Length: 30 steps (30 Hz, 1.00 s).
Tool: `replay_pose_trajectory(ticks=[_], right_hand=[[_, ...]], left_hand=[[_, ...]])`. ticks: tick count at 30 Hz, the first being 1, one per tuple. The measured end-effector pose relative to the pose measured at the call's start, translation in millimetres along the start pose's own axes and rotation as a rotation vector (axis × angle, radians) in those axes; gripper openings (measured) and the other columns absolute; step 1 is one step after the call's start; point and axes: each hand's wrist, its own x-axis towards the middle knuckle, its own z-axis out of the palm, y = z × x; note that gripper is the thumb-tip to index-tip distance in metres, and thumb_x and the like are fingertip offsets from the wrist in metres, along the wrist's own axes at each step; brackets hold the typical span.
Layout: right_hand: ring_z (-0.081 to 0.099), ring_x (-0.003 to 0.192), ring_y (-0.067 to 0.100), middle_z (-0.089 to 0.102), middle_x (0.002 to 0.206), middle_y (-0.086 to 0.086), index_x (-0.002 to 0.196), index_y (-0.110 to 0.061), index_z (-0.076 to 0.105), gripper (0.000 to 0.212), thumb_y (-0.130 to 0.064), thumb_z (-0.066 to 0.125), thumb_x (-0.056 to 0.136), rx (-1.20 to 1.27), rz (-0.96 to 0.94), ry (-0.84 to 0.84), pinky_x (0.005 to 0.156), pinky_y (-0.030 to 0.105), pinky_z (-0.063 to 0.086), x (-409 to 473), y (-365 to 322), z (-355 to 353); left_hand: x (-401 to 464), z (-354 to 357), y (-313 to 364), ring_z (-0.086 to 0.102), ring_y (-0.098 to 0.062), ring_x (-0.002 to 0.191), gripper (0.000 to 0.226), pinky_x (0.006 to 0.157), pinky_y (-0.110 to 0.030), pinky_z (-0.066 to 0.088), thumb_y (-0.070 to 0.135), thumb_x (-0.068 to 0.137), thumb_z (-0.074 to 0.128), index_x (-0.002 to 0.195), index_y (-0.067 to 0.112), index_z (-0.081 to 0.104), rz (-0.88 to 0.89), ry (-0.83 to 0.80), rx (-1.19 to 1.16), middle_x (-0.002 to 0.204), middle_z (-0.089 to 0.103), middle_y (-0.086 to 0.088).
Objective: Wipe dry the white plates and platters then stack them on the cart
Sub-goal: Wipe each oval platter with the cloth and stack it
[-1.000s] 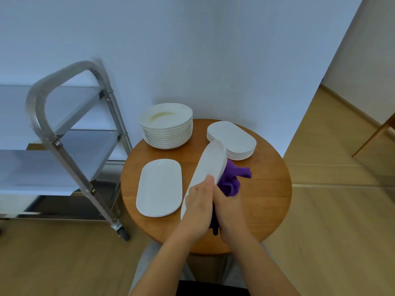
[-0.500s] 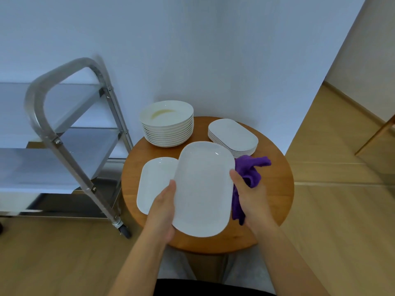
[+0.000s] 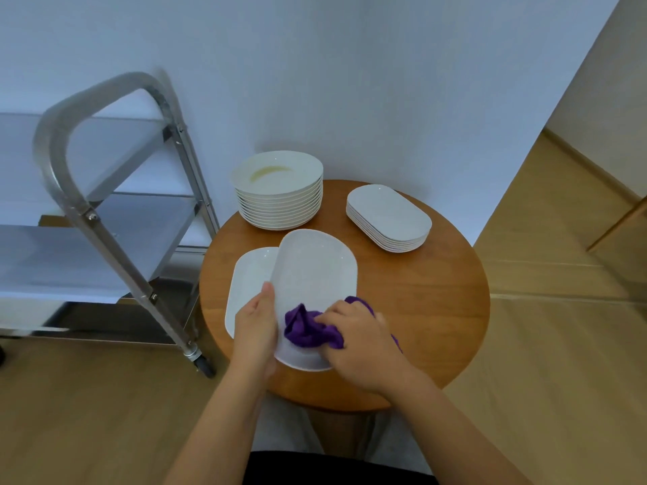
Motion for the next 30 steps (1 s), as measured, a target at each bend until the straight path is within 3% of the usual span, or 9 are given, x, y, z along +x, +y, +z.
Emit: replay_pose_trajectory(ticks=[2,4,6,9,14,17,21,27,30], right_hand=[[0.043,0.107,0.011,0.054,0.114,-0.008,0.116,-0.030,0.057,0.028,-0.024,0.054,0.088,-0.003,0.007,-0.139,0.096,0.039,0.031,4.3,0.1,1.2],[0.048,0.098,0.013,0.057,0.103,-0.007,0.098,-0.032,0.060,0.014,-0.025,0.056,0.087,0.073,0.025,-0.109,0.091,0.038,0.039,12.4,-1.5,-0.9],[0.056,0.086,0.014,0.060,0.091,-0.005,0.084,-0.031,0.057,0.011,-0.022,0.063,0.086,0.386,0.147,0.046,0.076,0.030,0.048,21.1,-3.7,-2.8],[0.060,0.069,0.010,0.064,0.077,-0.004,0.088,-0.027,0.060,0.013,-0.017,0.066,0.085,0.839,0.355,0.309,0.055,0.015,0.046,29.3,-1.8,-3.6],[0.059,0.069,0.011,0.065,0.079,0.002,0.088,-0.026,0.061,0.007,-0.020,0.064,0.087,0.808,0.471,0.453,0.055,0.017,0.043,35.2,11.8,2.9],[0.059,0.072,0.016,0.066,0.080,0.006,0.086,-0.025,0.062,0.007,-0.019,0.063,0.087,0.796,0.482,0.438,0.059,0.024,0.042,36.6,13.8,7.1],[0.056,0.065,0.011,0.064,0.073,0.002,0.083,-0.023,0.063,0.006,-0.018,0.065,0.086,0.800,0.493,0.425,0.057,0.023,0.039,39.8,15.6,13.4],[0.058,0.072,0.012,0.065,0.079,0.000,0.086,-0.028,0.062,0.007,-0.021,0.065,0.086,0.790,0.510,0.377,0.059,0.023,0.041,44.2,19.5,28.1],[0.058,0.070,0.014,0.065,0.077,0.002,0.084,-0.025,0.063,0.004,-0.022,0.066,0.085,0.796,0.521,0.367,0.060,0.025,0.042,44.7,23.1,31.4]], left_hand=[[9.4,-5.4,-4.5,0.058,-0.025,0.096,0.022,0.087,-0.045,0.052,0.045,0.097,0.039,0.103,0.027,0.050,-0.041,0.057,-0.014,0.099,0.059,-0.002],[16.3,-10.2,-6.0,0.059,-0.023,0.091,0.020,0.075,-0.039,0.055,0.043,0.097,0.039,0.105,0.027,0.048,-0.036,0.082,-0.026,0.096,0.059,0.000],[28.0,-17.3,-4.6,0.059,-0.018,0.084,0.020,0.060,-0.029,0.050,0.044,0.098,0.037,0.100,0.028,0.050,-0.016,0.113,-0.003,0.092,0.059,0.003],[49.5,-29.1,-3.0,0.051,-0.013,0.075,0.028,0.060,-0.025,0.042,0.045,0.098,0.036,0.080,0.028,0.049,0.004,0.192,0.111,0.084,0.053,0.005],[74.2,-40.3,-12.4,0.049,-0.014,0.074,0.029,0.060,-0.024,0.040,0.032,0.101,0.034,0.080,0.018,0.048,0.021,0.239,0.300,0.080,0.049,0.000],[82.6,-46.0,-17.6,0.054,-0.020,0.083,0.014,0.067,-0.029,0.044,0.025,0.101,0.035,0.096,0.017,0.045,0.143,0.278,0.585,0.087,0.052,-0.002],[84.9,-49.5,-24.4,0.053,-0.023,0.088,0.013,0.076,-0.037,0.049,0.019,0.097,0.044,0.090,0.011,0.052,0.217,0.390,0.939,0.091,0.048,-0.003],[89.2,-50.9,-37.0,0.055,-0.029,0.093,0.021,0.085,-0.046,0.051,0.021,0.095,0.046,0.079,0.009,0.054,0.173,0.328,0.912,0.102,0.055,-0.014],[89.5,-46.4,-39.0,0.050,-0.029,0.104,0.021,0.090,-0.045,0.048,0.027,0.095,0.046,0.099,0.009,0.056,0.159,0.327,0.990,0.114,0.052,-0.014]])
